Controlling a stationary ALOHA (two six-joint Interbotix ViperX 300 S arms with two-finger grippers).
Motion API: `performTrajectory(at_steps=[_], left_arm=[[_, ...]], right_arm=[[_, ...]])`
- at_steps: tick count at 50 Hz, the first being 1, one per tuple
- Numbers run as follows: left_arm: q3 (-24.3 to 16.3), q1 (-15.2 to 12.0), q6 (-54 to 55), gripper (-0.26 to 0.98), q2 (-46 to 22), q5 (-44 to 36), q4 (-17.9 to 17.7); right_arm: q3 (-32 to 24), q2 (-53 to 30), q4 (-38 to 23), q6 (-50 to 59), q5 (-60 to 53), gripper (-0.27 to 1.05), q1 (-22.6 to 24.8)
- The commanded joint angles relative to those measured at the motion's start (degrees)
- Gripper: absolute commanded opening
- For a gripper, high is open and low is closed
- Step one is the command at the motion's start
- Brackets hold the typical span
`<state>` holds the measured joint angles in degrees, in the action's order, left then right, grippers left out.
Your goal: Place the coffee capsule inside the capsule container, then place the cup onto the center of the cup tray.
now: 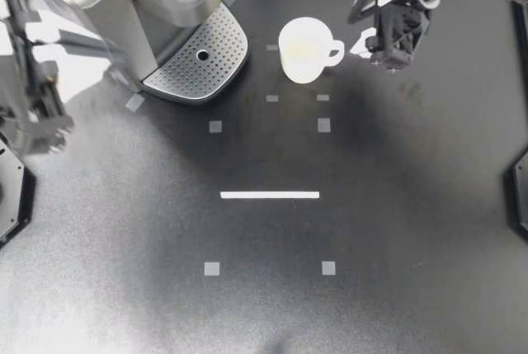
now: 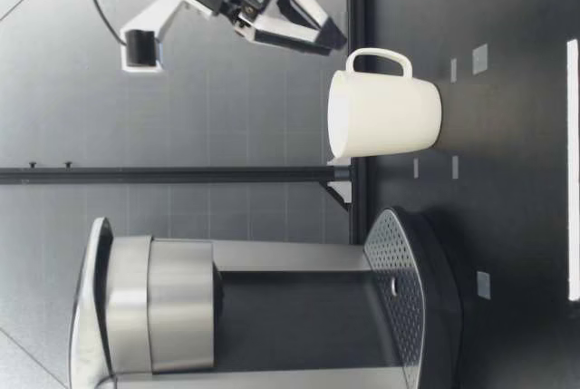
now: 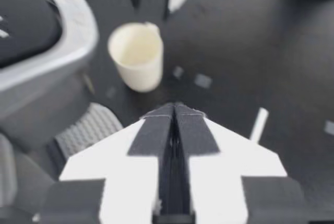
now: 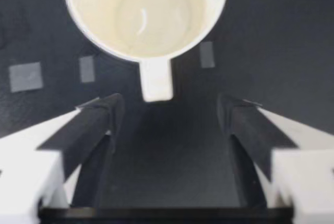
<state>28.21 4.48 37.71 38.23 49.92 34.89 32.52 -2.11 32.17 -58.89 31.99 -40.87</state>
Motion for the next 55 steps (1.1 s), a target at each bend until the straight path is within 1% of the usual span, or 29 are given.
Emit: performTrajectory(at_steps=[1, 6, 9, 26, 30, 34, 44, 48, 55], left_arm=[[-1.05, 0.18, 0.09, 0.07, 0.62, 0.09, 1.93], [-1.32, 0.09, 0.09, 0.07, 0.79, 0.53, 3.34], [-1.41, 0.09, 0.09, 0.07, 1.14, 0.62, 3.6], [-1.23, 0.18, 0.09, 0.07, 1.93, 0.62, 3.87], [-1.14, 0.09, 0.09, 0.07, 1.93, 0.62, 3.87], [-1.05, 0.09, 0.09, 0.07, 1.93, 0.62, 3.87], [-0.97, 0.09, 0.09, 0.07, 2.02, 0.62, 3.87], [-1.05, 0.09, 0.09, 0.07, 2.02, 0.62, 3.87], [-1.05, 0.18, 0.09, 0.07, 2.11, 0.62, 3.87]], right_arm=[[-0.88, 0.35, 0.26, -0.09, -1.32, 0.69, 1.14], [-0.97, -0.09, 0.26, -0.09, -1.58, 0.69, 1.23], [-0.97, -0.44, 0.26, -0.09, -2.02, 0.69, 1.67], [-2.72, -3.96, 0.26, -0.26, -2.37, 0.67, 2.72], [-3.16, -4.48, 0.26, -0.09, -2.37, 0.62, 2.72], [-3.25, -4.57, 0.26, -0.09, -2.37, 0.54, 2.72], [-3.16, -4.57, 0.26, -0.09, -1.93, 0.26, 2.72], [-3.16, -4.31, 0.26, -0.09, -1.67, 0.21, 2.72], [-3.25, -3.87, 0.26, 0.0, -1.32, 0.17, 2.72]])
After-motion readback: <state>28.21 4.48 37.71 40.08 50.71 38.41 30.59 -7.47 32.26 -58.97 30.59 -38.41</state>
